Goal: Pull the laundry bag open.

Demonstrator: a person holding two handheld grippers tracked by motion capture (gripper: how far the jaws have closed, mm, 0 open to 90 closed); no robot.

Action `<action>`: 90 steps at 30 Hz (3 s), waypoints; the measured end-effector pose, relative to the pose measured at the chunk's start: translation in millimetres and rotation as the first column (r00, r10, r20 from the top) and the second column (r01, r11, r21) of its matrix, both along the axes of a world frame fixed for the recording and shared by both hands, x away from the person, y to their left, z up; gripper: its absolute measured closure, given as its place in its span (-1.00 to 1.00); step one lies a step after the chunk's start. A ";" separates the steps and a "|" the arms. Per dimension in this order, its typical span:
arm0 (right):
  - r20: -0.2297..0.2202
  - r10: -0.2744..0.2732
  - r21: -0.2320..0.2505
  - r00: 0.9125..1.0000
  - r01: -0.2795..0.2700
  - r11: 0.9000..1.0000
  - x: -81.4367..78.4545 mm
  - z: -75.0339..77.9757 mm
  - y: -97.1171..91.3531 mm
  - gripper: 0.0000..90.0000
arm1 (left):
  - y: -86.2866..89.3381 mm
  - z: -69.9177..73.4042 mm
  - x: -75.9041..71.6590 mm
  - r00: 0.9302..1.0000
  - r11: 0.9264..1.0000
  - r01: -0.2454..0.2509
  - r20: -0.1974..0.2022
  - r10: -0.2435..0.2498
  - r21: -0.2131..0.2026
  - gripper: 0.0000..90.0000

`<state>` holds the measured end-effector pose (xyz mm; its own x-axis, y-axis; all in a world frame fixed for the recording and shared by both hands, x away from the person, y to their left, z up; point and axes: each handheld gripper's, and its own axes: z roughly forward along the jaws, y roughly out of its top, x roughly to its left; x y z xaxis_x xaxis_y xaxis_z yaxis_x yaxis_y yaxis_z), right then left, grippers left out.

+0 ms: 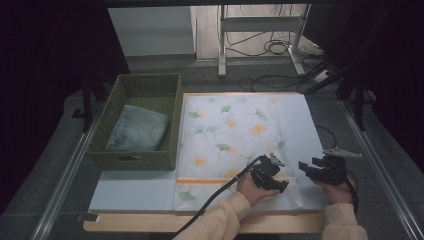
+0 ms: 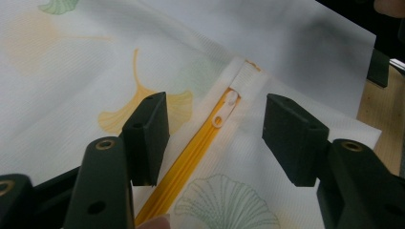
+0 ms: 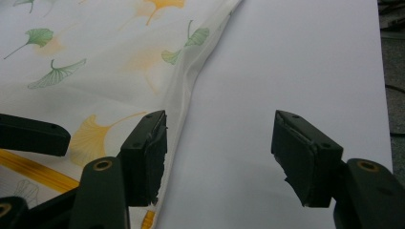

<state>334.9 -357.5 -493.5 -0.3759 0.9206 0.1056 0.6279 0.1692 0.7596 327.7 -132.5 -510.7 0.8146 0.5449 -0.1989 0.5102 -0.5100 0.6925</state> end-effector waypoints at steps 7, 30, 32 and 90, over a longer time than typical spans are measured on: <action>-0.001 0.000 -0.009 1.000 0.000 1.000 0.1 -0.1 1.8 -0.17 | -4.6 -4.9 2.8 0.999 1.000 0.021 -0.031 -0.021 -0.006 0.07; -0.010 0.006 -0.032 1.000 -0.006 0.999 0.3 -2.0 5.9 -0.18 | -9.1 -9.0 5.8 0.995 0.999 0.031 -0.098 -0.034 -0.029 0.27; -0.010 0.007 -0.033 1.000 -0.007 0.999 0.3 -2.1 5.7 -0.18 | -8.9 -9.0 6.1 0.995 0.999 0.031 -0.099 -0.033 -0.028 0.29; -0.013 -0.003 -0.022 1.000 0.002 1.000 0.6 -1.0 0.4 -0.19 | -13.2 -7.0 5.8 0.993 0.999 0.037 -0.112 -0.038 -0.014 0.45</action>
<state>335.5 -357.1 -494.5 -0.3723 0.9237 0.0903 0.6378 0.1840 0.7479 333.6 -145.7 -517.7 0.8066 0.5113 -0.2965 0.5658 -0.5228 0.6377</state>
